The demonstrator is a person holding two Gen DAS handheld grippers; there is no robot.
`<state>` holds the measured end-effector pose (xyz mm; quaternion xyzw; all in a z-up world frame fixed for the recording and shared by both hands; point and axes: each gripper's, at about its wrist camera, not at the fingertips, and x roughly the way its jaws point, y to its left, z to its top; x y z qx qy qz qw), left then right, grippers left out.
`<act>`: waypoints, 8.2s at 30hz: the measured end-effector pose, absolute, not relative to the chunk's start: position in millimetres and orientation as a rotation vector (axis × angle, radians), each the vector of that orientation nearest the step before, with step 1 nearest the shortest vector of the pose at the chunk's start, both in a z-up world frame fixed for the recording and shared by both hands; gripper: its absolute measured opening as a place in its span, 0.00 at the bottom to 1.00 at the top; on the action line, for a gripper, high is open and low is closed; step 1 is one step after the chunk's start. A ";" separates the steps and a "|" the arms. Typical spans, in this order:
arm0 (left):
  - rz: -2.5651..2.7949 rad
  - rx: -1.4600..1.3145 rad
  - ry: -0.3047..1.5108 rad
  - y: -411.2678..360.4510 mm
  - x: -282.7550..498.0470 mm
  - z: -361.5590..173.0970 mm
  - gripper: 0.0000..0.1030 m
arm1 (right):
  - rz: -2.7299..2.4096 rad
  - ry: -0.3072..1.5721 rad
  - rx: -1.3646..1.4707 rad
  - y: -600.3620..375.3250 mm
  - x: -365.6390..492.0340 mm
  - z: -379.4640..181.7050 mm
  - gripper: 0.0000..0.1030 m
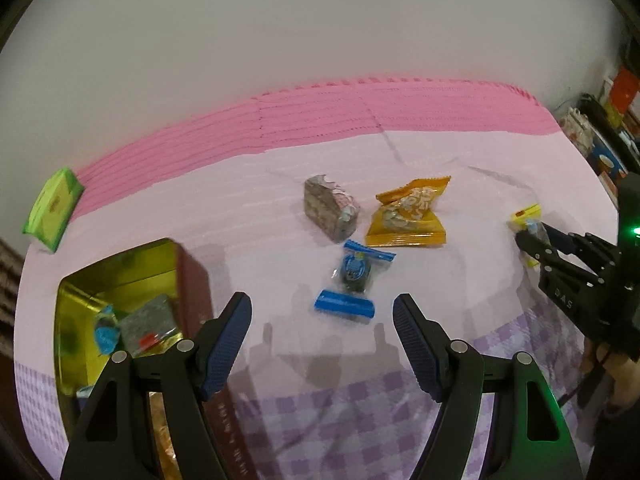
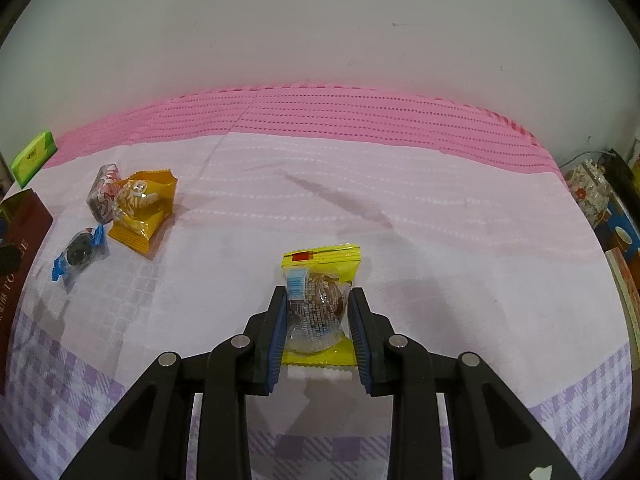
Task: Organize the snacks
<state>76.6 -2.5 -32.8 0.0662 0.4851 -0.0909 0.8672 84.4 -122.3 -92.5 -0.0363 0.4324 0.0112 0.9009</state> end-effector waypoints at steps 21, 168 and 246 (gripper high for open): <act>-0.223 0.050 1.127 -9.1 128.2 -74.0 0.58 | 0.014 0.895 -0.064 -120.6 83.1 -92.7 0.27; 0.277 0.015 0.960 204.6 -2.2 -18.2 0.60 | -0.032 0.924 -0.082 -113.0 87.7 -91.5 0.27; 0.533 -0.201 0.976 293.0 -16.4 -18.8 0.74 | 0.495 0.948 -0.321 202.9 67.1 -59.9 0.27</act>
